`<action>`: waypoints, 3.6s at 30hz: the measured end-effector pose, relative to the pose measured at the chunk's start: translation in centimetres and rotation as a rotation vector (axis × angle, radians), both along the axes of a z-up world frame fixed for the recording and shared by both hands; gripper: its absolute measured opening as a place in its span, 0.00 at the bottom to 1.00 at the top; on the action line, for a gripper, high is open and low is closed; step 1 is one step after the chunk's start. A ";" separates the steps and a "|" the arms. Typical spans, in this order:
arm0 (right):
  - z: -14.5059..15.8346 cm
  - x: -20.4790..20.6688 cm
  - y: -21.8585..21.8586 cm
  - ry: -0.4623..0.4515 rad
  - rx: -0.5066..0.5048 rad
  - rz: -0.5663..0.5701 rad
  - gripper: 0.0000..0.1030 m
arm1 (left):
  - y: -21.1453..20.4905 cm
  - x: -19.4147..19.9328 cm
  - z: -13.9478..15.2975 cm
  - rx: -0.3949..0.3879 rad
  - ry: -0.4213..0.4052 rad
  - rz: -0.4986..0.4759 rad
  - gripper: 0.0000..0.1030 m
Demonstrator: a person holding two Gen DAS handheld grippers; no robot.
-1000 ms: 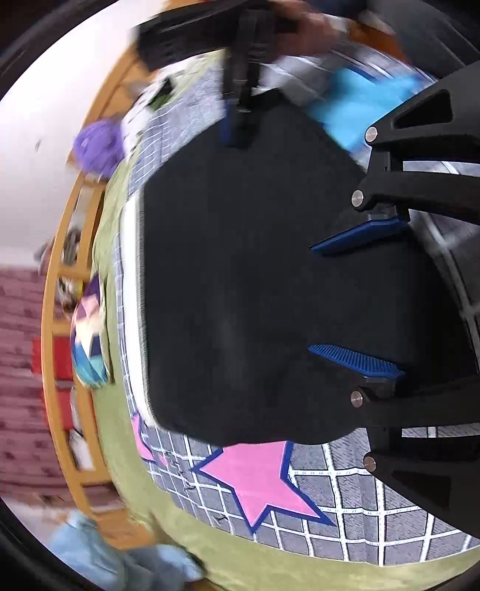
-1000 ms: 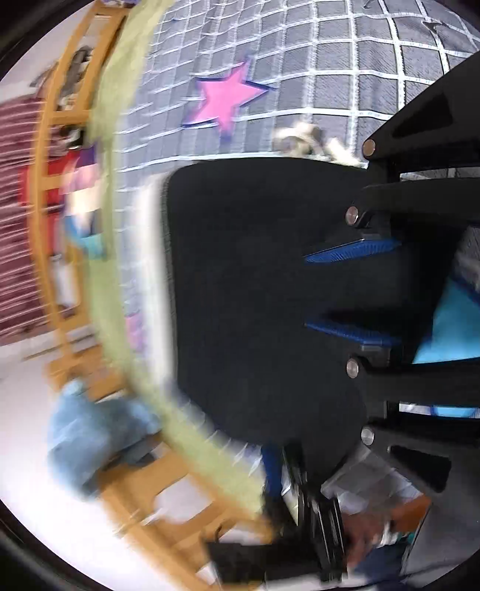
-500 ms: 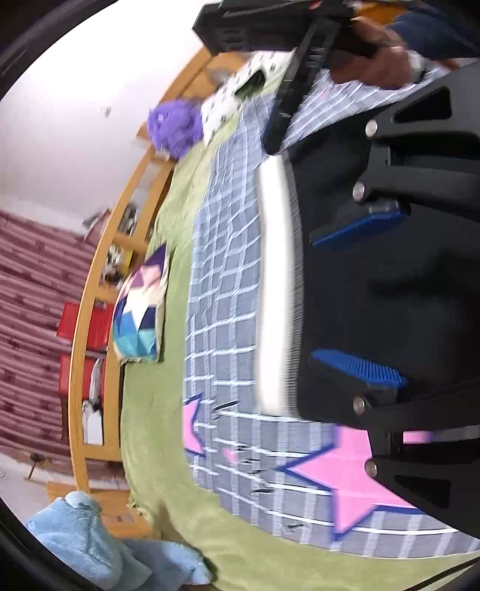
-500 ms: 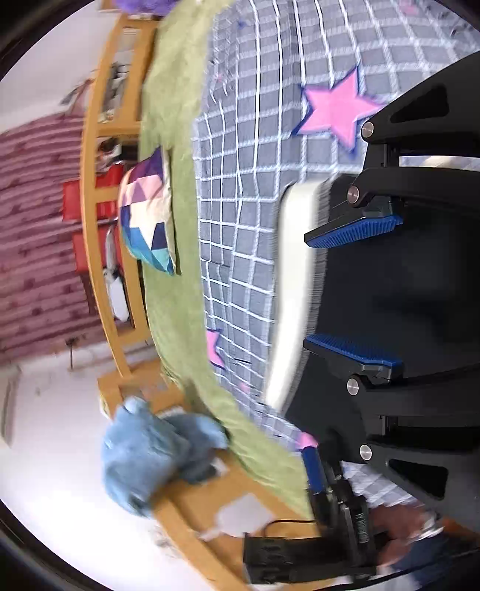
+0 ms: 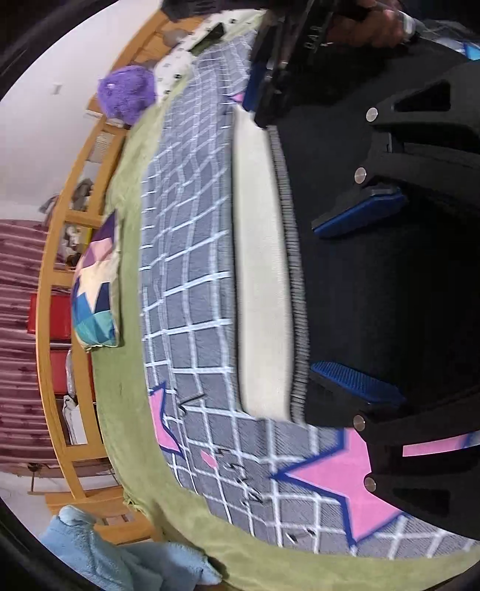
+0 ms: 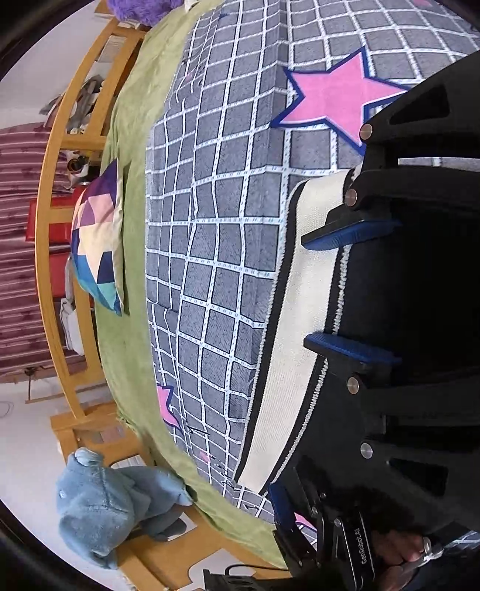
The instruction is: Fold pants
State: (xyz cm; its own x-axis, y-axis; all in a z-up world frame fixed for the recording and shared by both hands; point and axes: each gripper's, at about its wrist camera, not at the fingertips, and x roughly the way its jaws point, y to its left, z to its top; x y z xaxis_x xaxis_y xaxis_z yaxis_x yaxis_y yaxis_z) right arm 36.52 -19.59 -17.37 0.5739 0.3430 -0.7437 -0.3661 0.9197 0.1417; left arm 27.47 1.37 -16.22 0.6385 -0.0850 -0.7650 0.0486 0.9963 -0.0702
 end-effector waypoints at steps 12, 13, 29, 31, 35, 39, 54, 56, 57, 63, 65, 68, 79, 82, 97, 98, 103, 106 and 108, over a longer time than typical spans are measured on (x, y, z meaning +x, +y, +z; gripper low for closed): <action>0.0 -10.8 -5.8 0.091 0.010 -0.027 0.46 | 1.6 -11.9 -0.9 -0.075 0.118 -0.006 0.69; 0.0 -11.8 -6.3 0.097 0.020 -0.032 0.46 | 1.7 -13.2 -1.0 -0.074 0.098 0.002 0.69; 5.6 -23.4 -8.2 0.115 0.106 -0.067 0.44 | -0.1 -22.1 9.5 -0.092 -0.011 -0.011 0.71; 7.9 -24.8 -7.5 0.067 0.081 -0.080 0.44 | -1.3 -23.0 12.0 -0.088 -0.052 -0.026 0.71; 11.6 -26.4 -5.8 0.048 0.080 -0.053 0.49 | -2.8 -24.2 14.9 -0.081 -0.117 -0.029 0.71; 13.7 -28.3 -4.2 -0.020 0.046 -0.078 0.73 | -2.8 -24.4 15.3 -0.083 -0.139 0.031 0.75; 11.9 -29.1 -2.2 -0.031 -0.044 -0.167 0.74 | 0.8 -25.4 13.1 -0.116 -0.081 0.103 0.76; 11.8 -28.9 -2.1 -0.016 -0.052 -0.164 0.74 | 1.1 -25.5 13.0 -0.124 -0.077 0.109 0.76; 11.8 -28.9 -2.1 -0.007 -0.054 -0.163 0.74 | 1.2 -25.5 13.0 -0.129 -0.076 0.110 0.76; 12.0 -29.3 -2.3 -0.009 -0.042 -0.168 0.74 | 0.4 -25.8 13.3 -0.101 -0.089 0.109 0.76; 12.2 -29.5 -2.3 -0.017 -0.035 -0.167 0.74 | 0.0 -25.9 13.4 -0.089 -0.092 0.102 0.76; 12.1 -29.5 -2.1 -0.015 -0.039 -0.165 0.76 | -0.5 -25.9 13.5 -0.066 -0.097 0.102 0.76; 12.2 -29.8 -1.7 -0.023 -0.043 -0.160 0.78 | -0.6 -26.3 13.7 -0.064 -0.109 0.103 0.76; 12.3 -29.9 -1.5 -0.027 -0.048 -0.157 0.78 | -0.6 -26.3 13.7 -0.063 -0.109 0.103 0.76; 12.3 -30.1 -1.3 -0.024 -0.052 -0.156 0.78 | -0.7 -26.4 13.9 -0.065 -0.112 0.103 0.77; 12.3 -30.1 -1.3 -0.024 -0.052 -0.156 0.78 | -0.6 -26.3 13.9 -0.064 -0.113 0.102 0.77; 12.3 -30.1 -1.5 -0.024 -0.052 -0.157 0.78 | -0.7 -26.3 13.9 -0.064 -0.110 0.101 0.77; 12.3 -30.1 -1.6 -0.022 -0.051 -0.157 0.78 | -0.7 -26.3 14.0 -0.062 -0.112 0.099 0.77; 12.4 -30.1 -1.6 -0.022 -0.051 -0.157 0.78 | -0.7 -26.2 14.0 -0.062 -0.112 0.095 0.77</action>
